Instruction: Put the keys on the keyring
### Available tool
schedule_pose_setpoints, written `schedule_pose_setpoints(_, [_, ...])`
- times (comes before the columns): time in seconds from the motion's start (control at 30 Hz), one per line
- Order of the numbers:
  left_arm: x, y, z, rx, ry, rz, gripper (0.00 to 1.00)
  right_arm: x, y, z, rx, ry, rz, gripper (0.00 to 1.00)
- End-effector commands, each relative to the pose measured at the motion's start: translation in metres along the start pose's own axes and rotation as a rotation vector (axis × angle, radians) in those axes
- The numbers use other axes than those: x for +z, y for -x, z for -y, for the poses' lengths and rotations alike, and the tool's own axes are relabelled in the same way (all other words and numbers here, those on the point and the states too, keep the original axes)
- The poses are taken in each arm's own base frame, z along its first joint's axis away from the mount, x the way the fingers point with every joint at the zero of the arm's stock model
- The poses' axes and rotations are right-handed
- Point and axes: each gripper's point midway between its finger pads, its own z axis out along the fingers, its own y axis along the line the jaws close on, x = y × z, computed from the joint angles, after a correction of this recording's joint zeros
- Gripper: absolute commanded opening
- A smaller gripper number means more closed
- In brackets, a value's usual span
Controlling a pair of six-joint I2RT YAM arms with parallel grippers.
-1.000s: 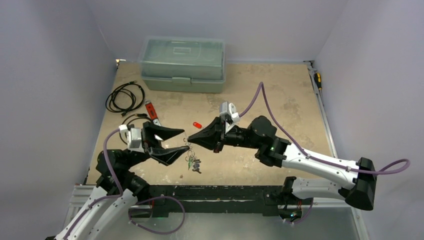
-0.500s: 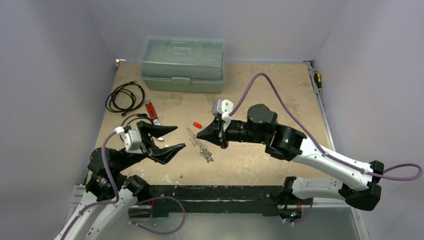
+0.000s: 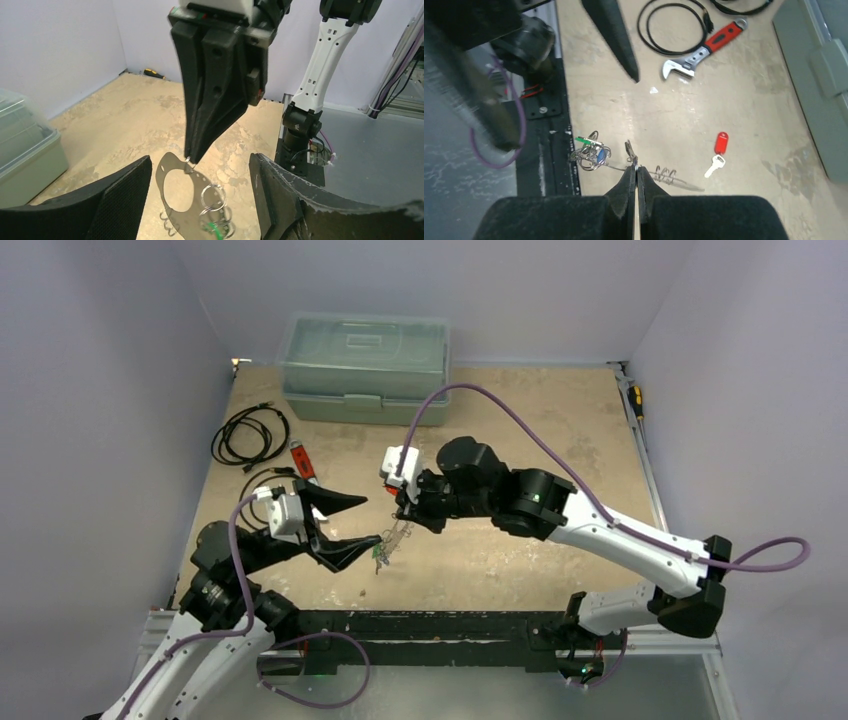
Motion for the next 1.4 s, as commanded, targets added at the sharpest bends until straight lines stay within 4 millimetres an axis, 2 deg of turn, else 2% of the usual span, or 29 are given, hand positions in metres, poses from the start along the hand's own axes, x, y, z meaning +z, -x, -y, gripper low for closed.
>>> schedule_pose_setpoints(0.0, [0.002, 0.002, 0.0, 0.016, -0.014, 0.012, 0.69, -0.003, -0.003, 0.013, 0.004, -0.101, -0.091, 0.0])
schedule_pose_setpoints(0.13, [0.003, 0.0, -0.002, 0.03, -0.009, 0.013, 0.66, -0.002, -0.016, 0.015, 0.04, -0.132, -0.142, 0.0])
schedule_pose_setpoints(0.37, [0.003, -0.01, -0.004, 0.036, -0.009, -0.005, 0.62, -0.016, 0.009, -0.001, 0.049, -0.046, -0.051, 0.0])
schedule_pose_setpoints(0.47, [0.004, -0.017, 0.001, 0.021, -0.045, -0.003, 0.6, -0.022, 0.016, -0.01, 0.024, 0.004, -0.014, 0.0])
schedule_pose_setpoints(0.93, [0.01, -0.025, 0.021, -0.007, -0.183, 0.01, 0.44, -0.036, 0.027, -0.04, -0.051, 0.167, 0.06, 0.0])
schedule_pose_setpoints(1.03, [0.011, -0.027, 0.025, -0.016, -0.209, 0.007, 0.39, -0.037, 0.03, -0.041, -0.061, 0.172, 0.072, 0.0])
schedule_pose_setpoints(1.37, [0.015, -0.033, 0.032, -0.032, -0.243, 0.006, 0.37, -0.033, 0.034, -0.042, -0.079, 0.179, 0.088, 0.0])
